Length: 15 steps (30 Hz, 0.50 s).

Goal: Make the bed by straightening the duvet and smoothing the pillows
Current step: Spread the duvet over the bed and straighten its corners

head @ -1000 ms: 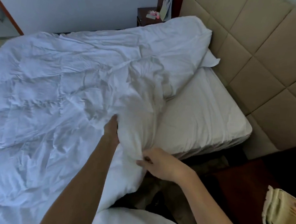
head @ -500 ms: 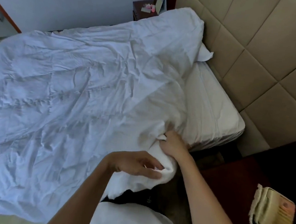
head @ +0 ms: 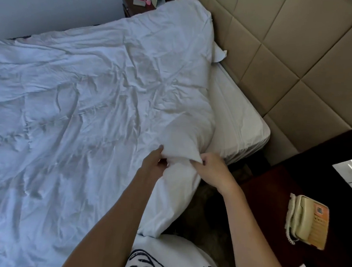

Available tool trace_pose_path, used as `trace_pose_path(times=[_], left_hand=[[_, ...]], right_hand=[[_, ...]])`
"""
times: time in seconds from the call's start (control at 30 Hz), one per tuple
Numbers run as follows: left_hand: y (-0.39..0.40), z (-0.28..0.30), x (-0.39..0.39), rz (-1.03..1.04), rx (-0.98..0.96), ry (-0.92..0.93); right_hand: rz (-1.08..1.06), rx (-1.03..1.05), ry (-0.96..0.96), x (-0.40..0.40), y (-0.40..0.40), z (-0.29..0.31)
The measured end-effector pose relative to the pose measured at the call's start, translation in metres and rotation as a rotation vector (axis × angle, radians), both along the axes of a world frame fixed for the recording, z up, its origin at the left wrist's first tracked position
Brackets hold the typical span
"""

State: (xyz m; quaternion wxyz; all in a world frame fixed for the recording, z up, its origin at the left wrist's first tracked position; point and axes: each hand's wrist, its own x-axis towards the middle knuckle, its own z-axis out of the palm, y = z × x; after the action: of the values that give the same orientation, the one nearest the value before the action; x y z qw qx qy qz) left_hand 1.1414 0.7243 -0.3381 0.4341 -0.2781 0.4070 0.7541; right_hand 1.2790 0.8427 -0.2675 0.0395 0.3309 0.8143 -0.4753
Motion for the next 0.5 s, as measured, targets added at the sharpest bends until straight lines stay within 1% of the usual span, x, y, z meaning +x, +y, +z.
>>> trace_pose_path(times=[0.07, 0.13, 0.2, 0.27, 0.3, 0.33, 0.4, 0.43, 0.5], left_hand=[[0.014, 0.019, -0.003, -0.039, -0.021, 0.254], [0.026, 0.046, 0.000, -0.187, -0.071, 0.599], [0.036, 0.075, 0.014, -0.454, -0.137, 1.010], [0.041, 0.097, 0.031, -0.788, -0.093, 1.394], [0.041, 0.106, 0.037, -0.946, -0.046, 1.518], [0.038, 0.113, 0.040, -1.082, 0.006, 1.575], [0.029, 0.116, 0.039, -1.232, 0.076, 1.606], [0.024, 0.118, 0.037, -1.283, 0.087, 1.577], [0.015, 0.118, 0.025, -1.398, 0.050, 1.414]], right_hand=[[-0.213, 0.001, 0.091, -0.003, 0.006, 0.004], [-0.390, -0.041, 0.135, -0.009, 0.009, 0.019], [-0.472, -0.173, 0.123, -0.018, 0.016, 0.030], [-0.488, -0.316, 0.058, -0.025, 0.026, 0.039], [-0.491, -0.374, 0.014, -0.024, 0.030, 0.042], [-0.485, -0.402, -0.024, -0.021, 0.035, 0.040], [-0.464, -0.385, -0.008, -0.015, 0.039, 0.027], [-0.472, -0.370, 0.029, -0.015, 0.036, 0.019], [-0.530, -0.343, 0.107, -0.022, 0.022, 0.007]])
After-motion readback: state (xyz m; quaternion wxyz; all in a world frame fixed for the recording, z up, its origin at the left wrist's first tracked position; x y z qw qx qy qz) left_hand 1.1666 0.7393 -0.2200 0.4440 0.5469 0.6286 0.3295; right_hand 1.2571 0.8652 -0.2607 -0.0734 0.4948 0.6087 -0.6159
